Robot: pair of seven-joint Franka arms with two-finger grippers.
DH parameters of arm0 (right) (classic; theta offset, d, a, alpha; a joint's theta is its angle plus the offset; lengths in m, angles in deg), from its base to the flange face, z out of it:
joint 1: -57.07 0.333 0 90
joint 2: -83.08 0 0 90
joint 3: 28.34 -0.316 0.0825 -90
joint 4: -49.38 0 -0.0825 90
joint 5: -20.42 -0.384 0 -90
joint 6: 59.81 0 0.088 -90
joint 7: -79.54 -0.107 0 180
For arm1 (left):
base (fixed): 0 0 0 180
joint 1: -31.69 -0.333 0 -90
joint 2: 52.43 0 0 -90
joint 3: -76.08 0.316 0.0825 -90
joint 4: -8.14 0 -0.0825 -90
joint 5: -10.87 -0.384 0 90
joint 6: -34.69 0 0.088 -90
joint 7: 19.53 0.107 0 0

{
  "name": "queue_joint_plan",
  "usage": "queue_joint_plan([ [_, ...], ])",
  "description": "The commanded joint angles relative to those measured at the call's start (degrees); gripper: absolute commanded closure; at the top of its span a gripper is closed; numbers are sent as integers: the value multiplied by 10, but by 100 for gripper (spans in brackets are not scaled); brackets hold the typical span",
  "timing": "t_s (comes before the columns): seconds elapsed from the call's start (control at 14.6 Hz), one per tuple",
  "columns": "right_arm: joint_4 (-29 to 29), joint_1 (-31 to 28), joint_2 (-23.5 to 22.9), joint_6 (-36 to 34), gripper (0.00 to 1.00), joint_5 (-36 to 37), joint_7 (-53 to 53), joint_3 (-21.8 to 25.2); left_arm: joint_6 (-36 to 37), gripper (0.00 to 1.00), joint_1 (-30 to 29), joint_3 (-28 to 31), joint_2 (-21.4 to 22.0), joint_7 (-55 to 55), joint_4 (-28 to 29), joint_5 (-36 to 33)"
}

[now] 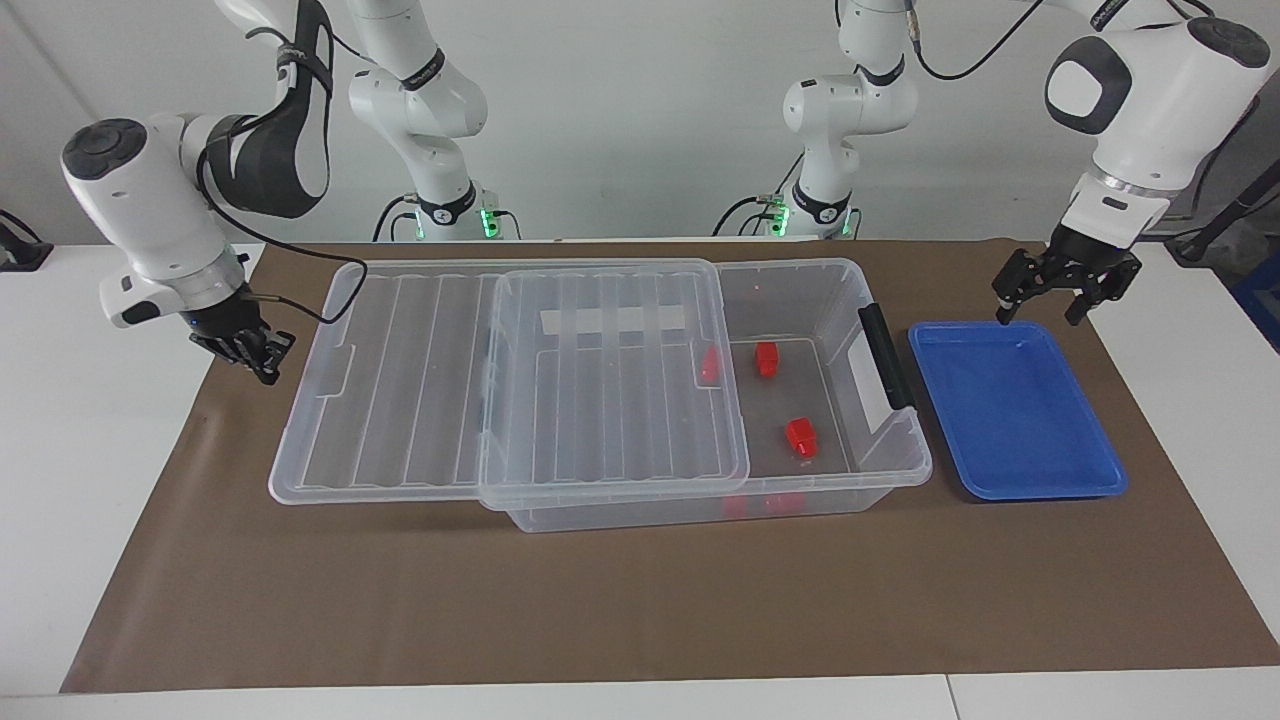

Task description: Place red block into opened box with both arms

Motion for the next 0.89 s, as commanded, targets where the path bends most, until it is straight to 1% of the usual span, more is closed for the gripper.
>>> queue_joint_plan([
  [0.0,-17,2,11,12,100,-2,18,-2,-8,0,45,26,21,-39,16,5],
  [0.07,-18,3,12,12,100,-2,20,-2,13,0,46,28,23,-39,5,4],
  [0.21,-18,10,12,12,100,-2,23,-2,116,0,47,28,20,-39,-66,-11],
  [0.27,-21,11,13,12,100,-2,22,-3,142,0,54,27,21,-40,-74,-35],
  [0.34,-22,17,14,10,100,-2,21,-3,139,0,61,27,24,-41,-65,-39],
  [0.62,-23,39,15,2,100,-2,16,-3,139,0,75,27,24,-38,-58,-39],
  [0.82,-23,62,18,-13,100,-2,17,-5,135,0,89,25,24,-44,-70,-38],
])
